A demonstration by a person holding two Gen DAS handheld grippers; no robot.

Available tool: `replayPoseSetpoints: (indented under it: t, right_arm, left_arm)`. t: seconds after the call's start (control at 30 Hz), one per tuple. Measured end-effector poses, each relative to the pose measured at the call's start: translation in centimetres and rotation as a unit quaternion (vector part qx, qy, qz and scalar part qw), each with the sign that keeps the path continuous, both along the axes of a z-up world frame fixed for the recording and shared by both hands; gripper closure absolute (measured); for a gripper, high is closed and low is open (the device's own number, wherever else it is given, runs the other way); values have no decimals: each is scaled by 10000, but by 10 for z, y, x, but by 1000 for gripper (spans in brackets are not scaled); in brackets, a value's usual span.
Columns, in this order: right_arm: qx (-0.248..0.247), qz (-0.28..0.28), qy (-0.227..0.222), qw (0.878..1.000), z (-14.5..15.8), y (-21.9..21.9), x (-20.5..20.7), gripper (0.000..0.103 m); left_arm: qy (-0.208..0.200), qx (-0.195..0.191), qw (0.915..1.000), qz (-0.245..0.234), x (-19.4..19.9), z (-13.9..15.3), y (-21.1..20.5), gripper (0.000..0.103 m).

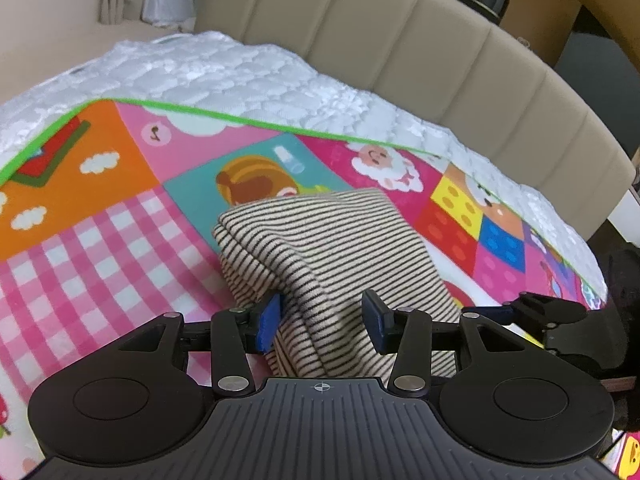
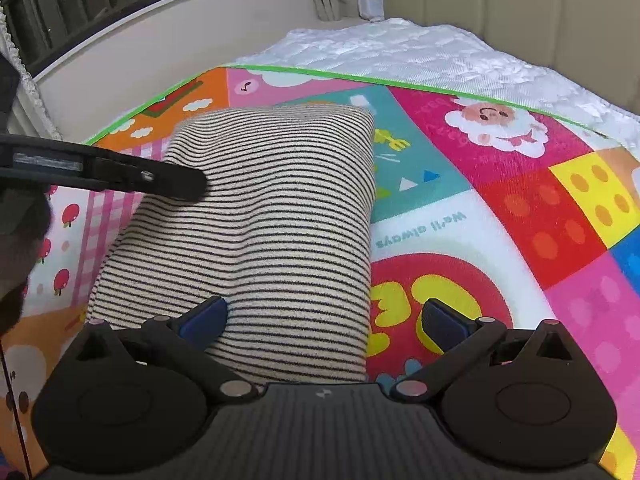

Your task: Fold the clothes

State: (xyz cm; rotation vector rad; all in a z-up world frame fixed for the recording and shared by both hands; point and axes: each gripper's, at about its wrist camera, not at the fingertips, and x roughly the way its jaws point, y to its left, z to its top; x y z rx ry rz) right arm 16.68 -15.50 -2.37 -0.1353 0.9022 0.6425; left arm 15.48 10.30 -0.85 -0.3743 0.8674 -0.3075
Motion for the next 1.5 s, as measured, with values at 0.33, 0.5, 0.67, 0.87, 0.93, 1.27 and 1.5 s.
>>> replayPoseSetpoints:
  t: [0.33,0.5,0.67,0.87,0.93,1.27,1.5]
  right_arm:
    - [311,-178,254,9990,14,-14,13,0]
    - [645,-499,245,9964,18,-25,30,0]
    - [1061,-555,853,9891,1,-23,50,2]
    - [1460,-206,1284,9807,-17,-5,57,16]
    - [1584,-69,1393,9775,-17,7,58,21]
    - [2033,614,1689,9625,-14,92,63,29]
    - [1545,517,1148,9799,-9,103,47,16]
  left_arm:
    - [230,-470,9981,334,3,-6,21,41]
    - [320,-586,9978,-20,-17,3,10,19]
    - [604,-74,9975,-367,-13,-23,-17,12]
    - [798,-332,9958,-292,-8,-37,-10,14]
    - [698,-307,9964,-377,-13,-36,-7,22]
    - [455,-2,9971,616,-39,-6,66,33]
    - [490,299,9941,918,-62,2,70,34]
